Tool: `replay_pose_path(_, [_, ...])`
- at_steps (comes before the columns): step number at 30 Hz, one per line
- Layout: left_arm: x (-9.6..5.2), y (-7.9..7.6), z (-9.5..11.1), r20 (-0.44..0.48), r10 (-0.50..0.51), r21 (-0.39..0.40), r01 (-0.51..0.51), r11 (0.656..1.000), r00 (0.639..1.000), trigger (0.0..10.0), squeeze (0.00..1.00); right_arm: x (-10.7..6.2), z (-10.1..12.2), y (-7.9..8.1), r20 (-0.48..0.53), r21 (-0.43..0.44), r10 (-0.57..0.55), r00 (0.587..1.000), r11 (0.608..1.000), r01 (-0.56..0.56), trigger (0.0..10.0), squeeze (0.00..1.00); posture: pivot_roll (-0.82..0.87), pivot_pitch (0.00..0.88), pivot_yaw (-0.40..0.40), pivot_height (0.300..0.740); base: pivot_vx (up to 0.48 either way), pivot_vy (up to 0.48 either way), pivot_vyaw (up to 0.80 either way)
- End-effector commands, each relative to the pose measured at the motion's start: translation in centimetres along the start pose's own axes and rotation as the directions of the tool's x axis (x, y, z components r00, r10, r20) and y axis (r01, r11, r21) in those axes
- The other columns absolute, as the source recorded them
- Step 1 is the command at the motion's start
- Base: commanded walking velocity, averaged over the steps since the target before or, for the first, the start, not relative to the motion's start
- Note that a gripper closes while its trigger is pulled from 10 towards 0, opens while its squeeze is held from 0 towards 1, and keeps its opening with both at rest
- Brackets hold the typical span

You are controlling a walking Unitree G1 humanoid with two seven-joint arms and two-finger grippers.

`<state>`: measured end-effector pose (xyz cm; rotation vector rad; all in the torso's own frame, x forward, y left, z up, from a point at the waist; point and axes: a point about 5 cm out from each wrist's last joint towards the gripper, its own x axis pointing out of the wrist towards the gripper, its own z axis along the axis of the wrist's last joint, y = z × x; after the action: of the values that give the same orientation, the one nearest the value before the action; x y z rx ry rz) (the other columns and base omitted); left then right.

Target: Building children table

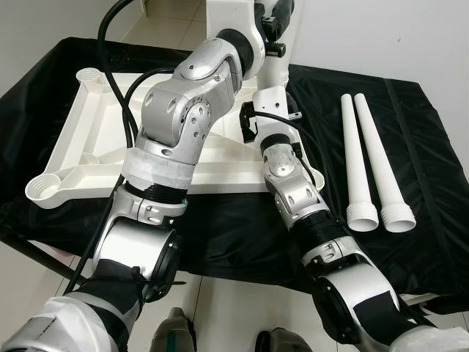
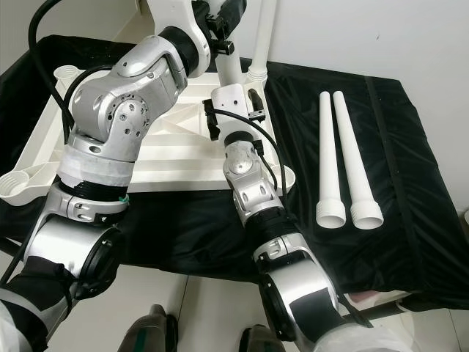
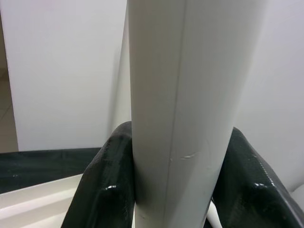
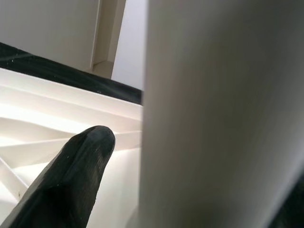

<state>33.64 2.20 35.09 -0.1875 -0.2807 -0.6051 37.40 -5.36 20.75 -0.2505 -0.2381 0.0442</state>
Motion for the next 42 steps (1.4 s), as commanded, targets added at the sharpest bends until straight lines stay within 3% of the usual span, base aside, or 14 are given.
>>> replay_pose_path(1, [0.0, -0.7, 0.7, 0.021, -0.011, 0.026, 0.01, 1.0, 1.0, 10.0, 0.0, 0.3, 0.6, -0.1, 0.021, 0.011, -0.021, 1.0, 1.0, 0.021, 10.0, 0.0, 0.09, 0.034, -0.023, 0.74, 0.0, 0.0, 0.0])
replay_pose_path(7, [0.0, -0.8, 0.7, 0.022, -0.014, 0.025, 0.013, 1.0, 1.0, 10.0, 0.0, 0.4, 0.7, -0.2, 0.025, 0.017, -0.03, 0.999, 0.999, 0.03, 9.7, 0.0, 0.09, 0.035, -0.022, 0.74, 0.0, 0.0, 0.0])
replay_pose_path(8, [0.0, -0.9, 0.7, 0.022, -0.015, 0.022, 0.015, 1.0, 1.0, 10.0, 0.0, 0.4, 0.7, -0.1, 0.022, 0.027, -0.029, 0.999, 0.999, 0.028, 1.6, 0.0, 0.09, 0.035, -0.023, 0.74, 0.0, 0.0, 0.0])
replay_pose_path(9, [0.0, -0.9, 0.7, 0.023, -0.017, 0.023, 0.016, 1.0, 1.0, 10.0, 0.0, 0.3, 0.7, -0.1, 0.023, 0.029, -0.032, 0.999, 0.999, 0.031, 0.0, 0.0, 0.09, 0.036, -0.023, 0.74, 0.0, 0.0, 0.0])
replay_pose_path(22, [-0.3, -1.5, 0.7, 0.018, -0.03, 0.034, 0.029, 0.999, 0.999, 10.0, 0.0, 0.5, 1.0, -0.1, 0.03, 0.023, -0.043, 0.999, 0.999, 0.043, 0.0, 0.0, 0.09, 0.046, -0.025, 0.74, 0.0, 0.0, 0.0])
replay_pose_path(23, [-0.4, -1.7, 0.7, 0.021, -0.04, 0.023, 0.04, 0.999, 0.999, 10.0, 0.0, 0.6, 0.9, -0.2, 0.024, 0.026, -0.047, 0.999, 0.999, 0.047, 8.7, 0.0, 0.09, 0.048, -0.025, 0.74, 0.0, 0.0, 0.0])
replay_pose_path(25, [-0.4, -1.8, 0.7, 0.022, -0.048, 0.015, 0.047, 0.999, 0.999, 10.0, 0.0, 0.6, 0.9, -0.2, 0.02, 0.027, -0.05, 0.999, 0.998, 0.05, 8.7, 0.0, 0.09, 0.048, -0.025, 0.74, 0.0, 0.0, 0.0])
replay_pose_path(26, [-0.4, -2.1, 0.8, 0.056, -0.058, 0.013, 0.057, 0.998, 0.997, 10.0, 0.0, 0.6, 0.9, -0.3, 0.017, 0.027, -0.053, 0.998, 0.998, 0.053, 10.0, 0.0, 0.09, 0.051, -0.025, 0.74, 0.0, 0.0, 0.0])
replay_pose_path(29, [-0.6, -2.5, 1.0, 0.102, -0.085, 0.033, 0.082, 0.996, 0.991, 10.0, 0.0, 0.7, 0.8, -0.4, 0.012, 0.03, -0.053, 0.999, 0.998, 0.053, 10.0, 0.0, 0.09, 0.054, -0.024, 0.74, 0.0, 0.0, 0.0])
replay_pose_path(30, [-0.6, -2.8, 0.8, 0.103, -0.12, 0.024, 0.118, 0.993, 0.987, 10.0, 1.0, 0.6, 0.7, -0.4, 0.009, 0.035, -0.056, 0.998, 0.998, 0.055, 10.0, 0.0, 0.09, 0.057, -0.023, 0.74, 0.0, 0.0, 0.0])
replay_pose_path(34, [-0.8, -2.9, 0.7, 0.113, -0.136, -0.012, 0.138, 0.99, 0.984, 10.0, 1.0, 0.6, 0.7, -0.5, 0.008, 0.039, -0.058, 0.998, 0.998, 0.057, 10.0, 0.0, 0.09, 0.06, -0.021, 0.74, 0.0, 0.0, 0.0])
replay_pose_path(35, [-1.1, -3.2, 0.7, 0.135, -0.168, -0.054, 0.177, 0.983, 0.976, 10.0, 1.0, 0.6, 0.7, -0.7, 0.006, 0.047, -0.063, 0.998, 0.997, 0.063, 10.0, 0.0, 0.09, 0.064, -0.025, 0.74, 0.0, 0.0, 0.0])
replay_pose_path(38, [-1.4, -3.8, 1.1, 0.171, -0.224, -0.076, 0.24, 0.968, 0.959, 10.0, 1.0, 0.6, 0.6, -0.7, -0.008, 0.07, -0.064, 0.998, 0.995, 0.064, 10.0, 0.0, 0.09, 0.067, -0.025, 0.74, 0.0, 0.0, 0.0])
replay_pose_path(42, [-1.8, -4.1, 1.5, 0.196, -0.241, 0.0, 0.246, 0.969, 0.951, 10.0, 1.0, 0.8, 1.1, -0.7, -0.001, 0.081, -0.063, 0.998, 0.995, 0.063, 10.0, 0.0, 0.1, 0.07, -0.028, 0.74, 0.0, 0.0, 0.0])
